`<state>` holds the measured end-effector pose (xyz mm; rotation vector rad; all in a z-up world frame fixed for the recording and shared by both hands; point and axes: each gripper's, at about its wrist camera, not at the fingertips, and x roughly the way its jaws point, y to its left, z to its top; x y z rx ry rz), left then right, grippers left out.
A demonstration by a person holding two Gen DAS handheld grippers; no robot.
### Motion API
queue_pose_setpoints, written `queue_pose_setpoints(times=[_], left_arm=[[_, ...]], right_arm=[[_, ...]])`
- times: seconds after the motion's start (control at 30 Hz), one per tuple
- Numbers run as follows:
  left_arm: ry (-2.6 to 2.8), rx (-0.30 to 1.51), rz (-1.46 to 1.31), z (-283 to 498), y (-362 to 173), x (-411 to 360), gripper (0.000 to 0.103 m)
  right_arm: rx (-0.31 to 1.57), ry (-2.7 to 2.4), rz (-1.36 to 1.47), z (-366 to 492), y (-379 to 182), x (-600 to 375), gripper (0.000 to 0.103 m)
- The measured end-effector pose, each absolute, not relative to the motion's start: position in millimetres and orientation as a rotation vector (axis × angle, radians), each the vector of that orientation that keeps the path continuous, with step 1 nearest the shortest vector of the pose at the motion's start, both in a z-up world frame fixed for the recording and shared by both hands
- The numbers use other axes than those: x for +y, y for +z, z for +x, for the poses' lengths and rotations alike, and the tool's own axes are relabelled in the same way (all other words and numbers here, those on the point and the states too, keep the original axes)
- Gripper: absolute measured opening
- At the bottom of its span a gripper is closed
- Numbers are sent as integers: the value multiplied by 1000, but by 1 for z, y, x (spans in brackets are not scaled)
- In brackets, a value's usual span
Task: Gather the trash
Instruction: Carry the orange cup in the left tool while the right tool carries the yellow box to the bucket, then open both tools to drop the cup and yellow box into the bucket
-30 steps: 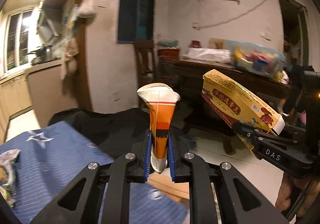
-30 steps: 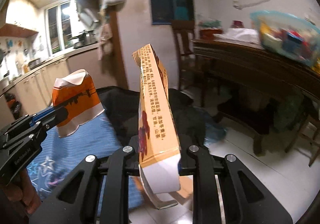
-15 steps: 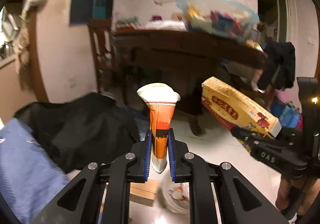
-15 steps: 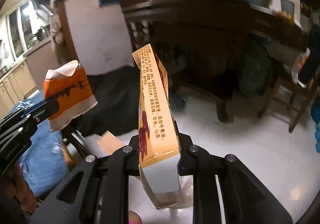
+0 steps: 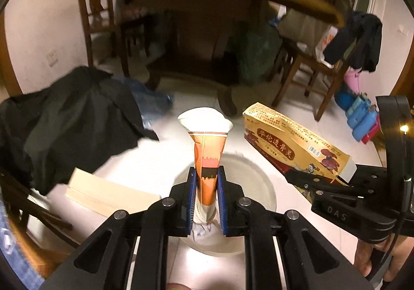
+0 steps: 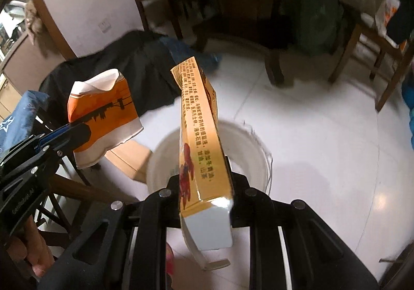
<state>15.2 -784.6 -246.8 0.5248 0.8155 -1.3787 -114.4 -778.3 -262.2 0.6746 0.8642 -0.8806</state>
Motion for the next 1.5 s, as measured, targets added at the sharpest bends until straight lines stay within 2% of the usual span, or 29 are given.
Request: queue_pose_setpoints(times=[0.33, 0.6, 1.03, 1.17, 1.5], left_arm=[[-1367, 962, 596, 20, -328, -812, 16], [-1353, 998, 631, 22, -358, -822, 16], [-1348, 1011, 674, 18, -367, -825, 19], [-1339, 1001, 674, 17, -367, -824, 31], [-1312, 987, 660, 26, -356, -815, 31]], right_arm=[[976, -866, 773, -112, -312, -799, 19], [1024, -859, 817, -111, -337, -806, 19], [1033, -837, 828, -112, -349, -811, 22], [1016, -862, 831, -116, -348, -812, 33], [985, -887, 823, -126, -339, -812, 34]])
